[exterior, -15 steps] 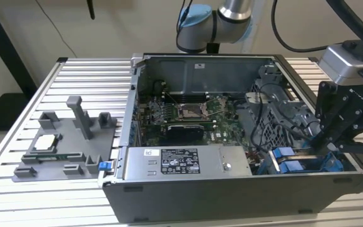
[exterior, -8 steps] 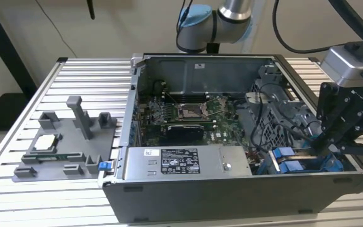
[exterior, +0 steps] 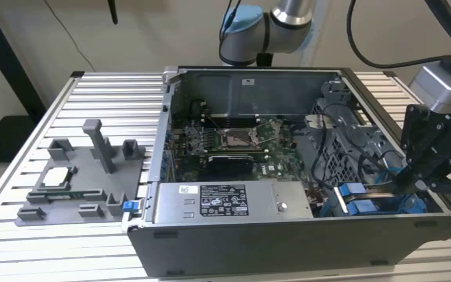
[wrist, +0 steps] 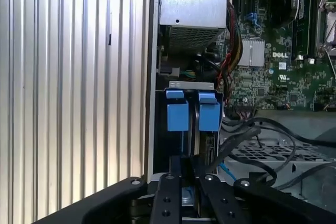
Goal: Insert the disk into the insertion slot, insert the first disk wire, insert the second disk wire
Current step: 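Insert the first disk wire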
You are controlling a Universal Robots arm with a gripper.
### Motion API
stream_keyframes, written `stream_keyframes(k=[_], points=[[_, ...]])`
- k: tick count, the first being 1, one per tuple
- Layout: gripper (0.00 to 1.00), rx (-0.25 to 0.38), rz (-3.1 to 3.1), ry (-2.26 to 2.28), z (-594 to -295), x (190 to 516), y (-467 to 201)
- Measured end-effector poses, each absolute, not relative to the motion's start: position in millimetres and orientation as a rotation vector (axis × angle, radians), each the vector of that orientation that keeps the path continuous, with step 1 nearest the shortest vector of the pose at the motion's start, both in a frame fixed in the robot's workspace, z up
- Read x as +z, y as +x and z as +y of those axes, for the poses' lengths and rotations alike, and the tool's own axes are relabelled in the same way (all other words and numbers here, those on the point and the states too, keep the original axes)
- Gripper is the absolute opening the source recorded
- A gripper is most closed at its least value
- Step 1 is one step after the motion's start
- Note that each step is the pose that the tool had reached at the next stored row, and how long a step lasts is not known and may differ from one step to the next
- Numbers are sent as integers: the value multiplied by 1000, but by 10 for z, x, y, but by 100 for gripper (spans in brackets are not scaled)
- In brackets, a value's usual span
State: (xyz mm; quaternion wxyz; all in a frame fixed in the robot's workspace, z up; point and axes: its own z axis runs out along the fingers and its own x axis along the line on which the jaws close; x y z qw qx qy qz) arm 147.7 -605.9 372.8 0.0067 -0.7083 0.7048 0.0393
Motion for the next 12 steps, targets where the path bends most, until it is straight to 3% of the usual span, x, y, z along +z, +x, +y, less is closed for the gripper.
stream_keyframes(k=[12], points=[[0,239,2163,-2135,-6054,3638,1516]])
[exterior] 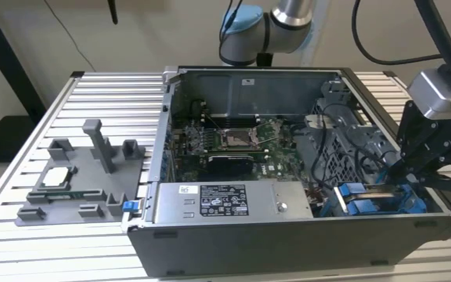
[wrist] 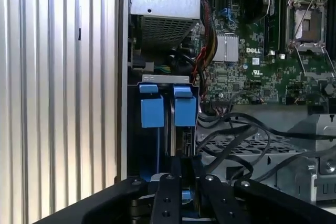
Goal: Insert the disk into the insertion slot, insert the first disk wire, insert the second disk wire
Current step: 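Insert the first disk wire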
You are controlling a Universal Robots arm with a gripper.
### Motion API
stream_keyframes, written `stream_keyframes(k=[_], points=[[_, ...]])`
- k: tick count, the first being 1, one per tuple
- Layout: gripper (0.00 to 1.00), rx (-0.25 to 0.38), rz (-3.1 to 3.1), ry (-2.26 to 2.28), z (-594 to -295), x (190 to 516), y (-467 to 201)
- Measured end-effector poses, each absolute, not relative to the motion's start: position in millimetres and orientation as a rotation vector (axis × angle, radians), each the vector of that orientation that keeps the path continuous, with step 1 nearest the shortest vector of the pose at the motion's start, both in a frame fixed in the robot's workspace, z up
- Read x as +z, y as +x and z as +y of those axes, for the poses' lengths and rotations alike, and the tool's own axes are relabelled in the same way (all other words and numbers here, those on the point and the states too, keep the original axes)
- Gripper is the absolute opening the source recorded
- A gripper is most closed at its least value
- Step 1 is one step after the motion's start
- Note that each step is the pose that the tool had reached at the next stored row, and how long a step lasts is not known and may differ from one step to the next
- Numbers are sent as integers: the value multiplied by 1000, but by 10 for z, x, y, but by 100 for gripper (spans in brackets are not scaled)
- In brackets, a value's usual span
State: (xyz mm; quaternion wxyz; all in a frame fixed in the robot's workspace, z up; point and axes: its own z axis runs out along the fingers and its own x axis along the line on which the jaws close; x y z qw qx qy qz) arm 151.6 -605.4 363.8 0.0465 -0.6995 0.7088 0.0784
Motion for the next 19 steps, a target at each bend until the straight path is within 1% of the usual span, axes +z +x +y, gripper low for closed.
stream_keyframes(k=[11,19], points=[[0,275,2147,-2111,-6034,3494,1636],[0,277,2146,-2110,-6025,3474,1662]])
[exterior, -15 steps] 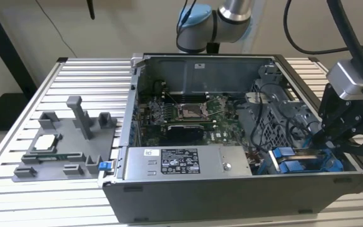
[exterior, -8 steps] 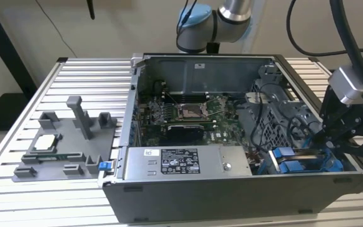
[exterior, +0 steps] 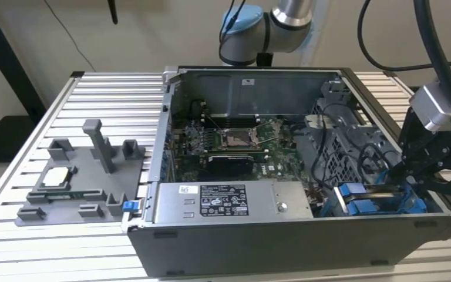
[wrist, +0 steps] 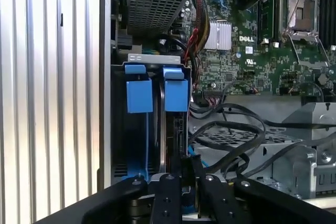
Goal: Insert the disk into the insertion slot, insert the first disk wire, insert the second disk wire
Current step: 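Insert the first disk wire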
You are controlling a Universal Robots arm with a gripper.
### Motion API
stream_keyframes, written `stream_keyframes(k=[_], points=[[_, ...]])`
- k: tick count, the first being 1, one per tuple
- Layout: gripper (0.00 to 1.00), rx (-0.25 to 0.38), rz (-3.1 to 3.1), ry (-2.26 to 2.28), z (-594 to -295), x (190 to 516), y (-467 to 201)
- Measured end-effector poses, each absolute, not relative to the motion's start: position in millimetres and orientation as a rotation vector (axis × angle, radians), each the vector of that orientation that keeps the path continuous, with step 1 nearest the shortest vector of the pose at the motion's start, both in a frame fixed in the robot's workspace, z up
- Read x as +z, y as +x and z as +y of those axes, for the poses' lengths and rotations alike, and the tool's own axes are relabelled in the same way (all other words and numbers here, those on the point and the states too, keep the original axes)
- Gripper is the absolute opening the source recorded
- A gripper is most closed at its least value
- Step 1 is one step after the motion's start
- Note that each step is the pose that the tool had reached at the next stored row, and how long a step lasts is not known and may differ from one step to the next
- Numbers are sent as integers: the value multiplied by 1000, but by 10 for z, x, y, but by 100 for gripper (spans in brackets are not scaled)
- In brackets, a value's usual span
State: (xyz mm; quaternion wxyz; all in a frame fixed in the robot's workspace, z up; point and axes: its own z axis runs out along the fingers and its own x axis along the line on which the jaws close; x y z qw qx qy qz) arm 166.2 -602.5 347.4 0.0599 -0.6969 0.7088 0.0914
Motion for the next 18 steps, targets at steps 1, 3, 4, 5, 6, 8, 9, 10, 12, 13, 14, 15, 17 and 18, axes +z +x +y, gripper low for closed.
stream_keyframes(k=[1,3,4,5,6,8,9,10,12,13,14,15,17,18], points=[[0,277,2146,-2110,-6017,3474,1663],[0,276,2146,-2110,-5993,3470,1662],[0,275,2147,-2110,-5981,3466,1662],[0,272,2148,-2112,-5975,3460,1663],[0,265,2153,-2116,-5973,3455,1662],[0,250,2162,-2124,-5971,3447,1663],[0,245,2166,-2126,-5968,3444,1663],[0,244,2167,-2126,-5963,3442,1663],[0,244,2169,-2124,-5948,3440,1662],[0,244,2170,-2123,-5943,3439,1662],[0,244,2170,-2123,-5942,3438,1662],[0,244,2171,-2122,-5942,3438,1663],[0,244,2172,-2121,-5941,3434,1663],[0,244,2173,-2120,-5940,3431,1663]])
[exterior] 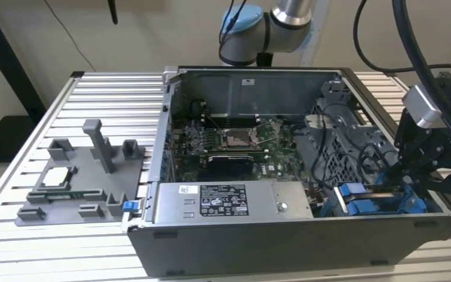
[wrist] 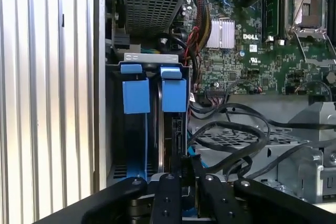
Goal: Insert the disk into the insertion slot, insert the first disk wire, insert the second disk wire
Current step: 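Insert the first disk wire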
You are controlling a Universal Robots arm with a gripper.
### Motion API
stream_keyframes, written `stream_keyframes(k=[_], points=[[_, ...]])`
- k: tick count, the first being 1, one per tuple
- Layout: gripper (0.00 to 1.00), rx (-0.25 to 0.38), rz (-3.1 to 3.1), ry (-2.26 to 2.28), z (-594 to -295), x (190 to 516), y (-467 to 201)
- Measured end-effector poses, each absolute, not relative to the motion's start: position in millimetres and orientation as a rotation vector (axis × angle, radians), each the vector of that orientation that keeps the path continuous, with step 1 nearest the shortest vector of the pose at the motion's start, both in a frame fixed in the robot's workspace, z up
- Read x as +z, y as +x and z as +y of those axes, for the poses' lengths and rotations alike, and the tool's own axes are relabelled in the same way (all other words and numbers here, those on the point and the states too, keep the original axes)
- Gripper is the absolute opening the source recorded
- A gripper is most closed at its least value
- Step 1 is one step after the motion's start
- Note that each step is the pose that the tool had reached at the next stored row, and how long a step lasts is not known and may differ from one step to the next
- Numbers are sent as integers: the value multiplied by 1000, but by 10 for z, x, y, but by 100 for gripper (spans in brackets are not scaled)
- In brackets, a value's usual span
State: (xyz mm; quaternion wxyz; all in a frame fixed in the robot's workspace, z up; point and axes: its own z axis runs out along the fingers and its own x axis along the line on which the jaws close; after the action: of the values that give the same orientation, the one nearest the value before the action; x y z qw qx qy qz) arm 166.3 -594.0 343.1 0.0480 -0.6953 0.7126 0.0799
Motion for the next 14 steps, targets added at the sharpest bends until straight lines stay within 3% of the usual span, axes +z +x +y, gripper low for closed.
stream_keyframes(k=[14], points=[[0,240,2200,-2091,-5939,3390,1663]])
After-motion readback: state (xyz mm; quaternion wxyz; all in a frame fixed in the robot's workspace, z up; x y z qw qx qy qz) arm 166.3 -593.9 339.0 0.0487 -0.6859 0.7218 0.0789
